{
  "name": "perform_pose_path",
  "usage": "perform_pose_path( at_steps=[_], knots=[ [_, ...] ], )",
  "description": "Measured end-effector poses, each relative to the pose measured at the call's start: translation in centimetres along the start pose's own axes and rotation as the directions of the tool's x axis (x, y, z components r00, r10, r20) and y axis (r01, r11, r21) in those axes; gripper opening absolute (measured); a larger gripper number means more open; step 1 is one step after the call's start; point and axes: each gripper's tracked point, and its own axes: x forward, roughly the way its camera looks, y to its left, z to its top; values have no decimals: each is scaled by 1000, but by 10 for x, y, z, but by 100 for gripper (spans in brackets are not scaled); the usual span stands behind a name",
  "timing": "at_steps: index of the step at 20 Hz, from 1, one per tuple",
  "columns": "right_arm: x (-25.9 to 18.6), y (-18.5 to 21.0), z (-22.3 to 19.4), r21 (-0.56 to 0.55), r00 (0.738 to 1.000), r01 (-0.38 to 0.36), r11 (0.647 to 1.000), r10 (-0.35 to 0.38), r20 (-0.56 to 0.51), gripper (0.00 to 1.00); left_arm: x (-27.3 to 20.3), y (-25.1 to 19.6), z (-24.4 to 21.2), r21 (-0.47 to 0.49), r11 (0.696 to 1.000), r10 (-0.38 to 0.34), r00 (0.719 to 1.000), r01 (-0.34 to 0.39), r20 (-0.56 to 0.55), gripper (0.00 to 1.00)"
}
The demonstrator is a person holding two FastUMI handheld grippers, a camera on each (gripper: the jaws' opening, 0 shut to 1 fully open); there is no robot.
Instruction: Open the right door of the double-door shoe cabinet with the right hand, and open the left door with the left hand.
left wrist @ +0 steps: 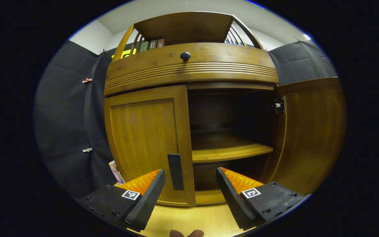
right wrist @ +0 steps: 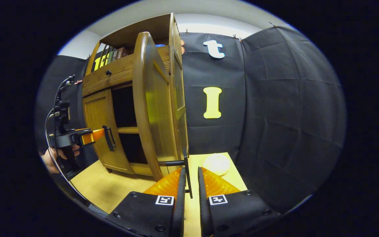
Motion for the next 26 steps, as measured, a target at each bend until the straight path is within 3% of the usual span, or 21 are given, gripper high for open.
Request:
perform_pose_path(
  at_steps=[1, 6, 7, 9, 11, 15, 16, 18, 21, 22, 26],
  knots=[
    [0, -2, 0, -6, 1000, 3, 1000, -3, 2, 24, 7, 2, -2, -1, 1000, 10, 1000, -10, -4, 96],
    [-6, -39, 5, 22, 997, 56, 998, -57, 53, 100, 43, 24, -14, -24, 997, 74, 997, -74, -30, 96],
    [-10, -47, 8, 43, 996, 68, 997, -70, 61, 95, 49, 30, -18, -31, 996, 87, 996, -88, -33, 96],
    [-9, -60, 17, 61, 990, 90, 994, -96, 102, 100, 62, 38, -25, -39, 994, 99, 994, -100, -37, 95],
    [-7, -65, 18, 47, 988, 102, 994, -106, 112, 98, 73, 44, -34, -43, 994, 95, 994, -98, -49, 91],
    [-6, -62, 14, 66, 989, 112, 992, -117, 85, 100, 89, 36, -46, -107, 994, 20, 997, -28, -74, 71],
    [-8, -61, 15, 69, 989, 116, 991, -121, 84, 92, 93, 37, -50, -107, 994, 11, 996, -21, -86, 69],
    [-13, -60, 14, 51, 987, 132, 990, -136, 80, 92, 96, 34, -54, -100, 995, -8, 994, -2, -105, 60],
    [-26, -56, 17, 34, 985, 150, 988, -153, 83, 92, 97, 36, -55, -81, 997, -29, 993, 20, -110, 37],
    [-28, -55, 17, 31, 983, 160, 987, -162, 84, 98, 97, 37, -54, -69, 997, -31, 994, 24, -108, 37],
    [-49, -44, 16, 28, 979, 184, 983, -185, 82, 98, 91, 37, -55, -68, 997, -32, 993, 25, -111, 34]
  ],
)
